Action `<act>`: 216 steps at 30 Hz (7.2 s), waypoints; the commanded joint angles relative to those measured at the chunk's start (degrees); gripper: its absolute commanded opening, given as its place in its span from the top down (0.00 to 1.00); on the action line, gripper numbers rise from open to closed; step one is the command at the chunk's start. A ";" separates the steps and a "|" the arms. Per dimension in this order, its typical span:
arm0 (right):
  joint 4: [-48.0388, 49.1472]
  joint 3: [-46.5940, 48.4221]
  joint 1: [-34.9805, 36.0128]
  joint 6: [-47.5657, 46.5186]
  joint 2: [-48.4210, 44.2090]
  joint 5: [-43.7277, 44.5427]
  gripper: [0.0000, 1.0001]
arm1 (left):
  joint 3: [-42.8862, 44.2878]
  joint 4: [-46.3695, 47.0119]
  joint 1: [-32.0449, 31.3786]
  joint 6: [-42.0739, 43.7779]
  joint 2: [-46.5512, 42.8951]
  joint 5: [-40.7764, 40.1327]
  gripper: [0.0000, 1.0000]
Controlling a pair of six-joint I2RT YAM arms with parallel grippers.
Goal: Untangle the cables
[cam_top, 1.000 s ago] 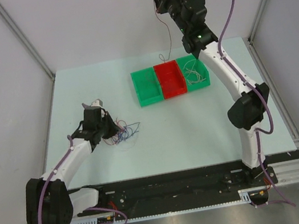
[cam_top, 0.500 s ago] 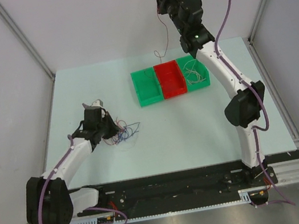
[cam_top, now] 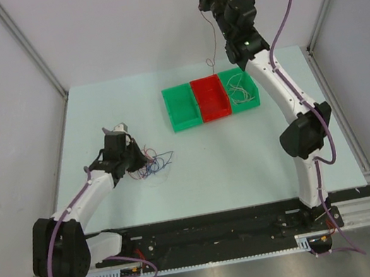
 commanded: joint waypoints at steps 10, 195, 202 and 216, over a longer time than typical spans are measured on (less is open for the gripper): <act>5.26 -14.53 0.36 -2.31 -7.31 -1.21 1.00 | 1.80 1.22 -0.42 0.42 -1.34 -2.12 1.00; -39.46 -68.25 -20.19 24.14 -62.16 16.99 1.00 | -8.93 9.36 -6.41 -9.69 -20.92 -19.74 1.00; -39.82 -69.76 -31.01 22.39 -61.81 13.20 1.00 | -3.65 -2.38 1.42 -10.13 -19.62 -24.88 1.00; -38.85 -69.76 -35.32 17.73 -61.46 2.32 0.89 | -0.66 -8.19 13.46 -9.77 -18.47 -26.02 1.00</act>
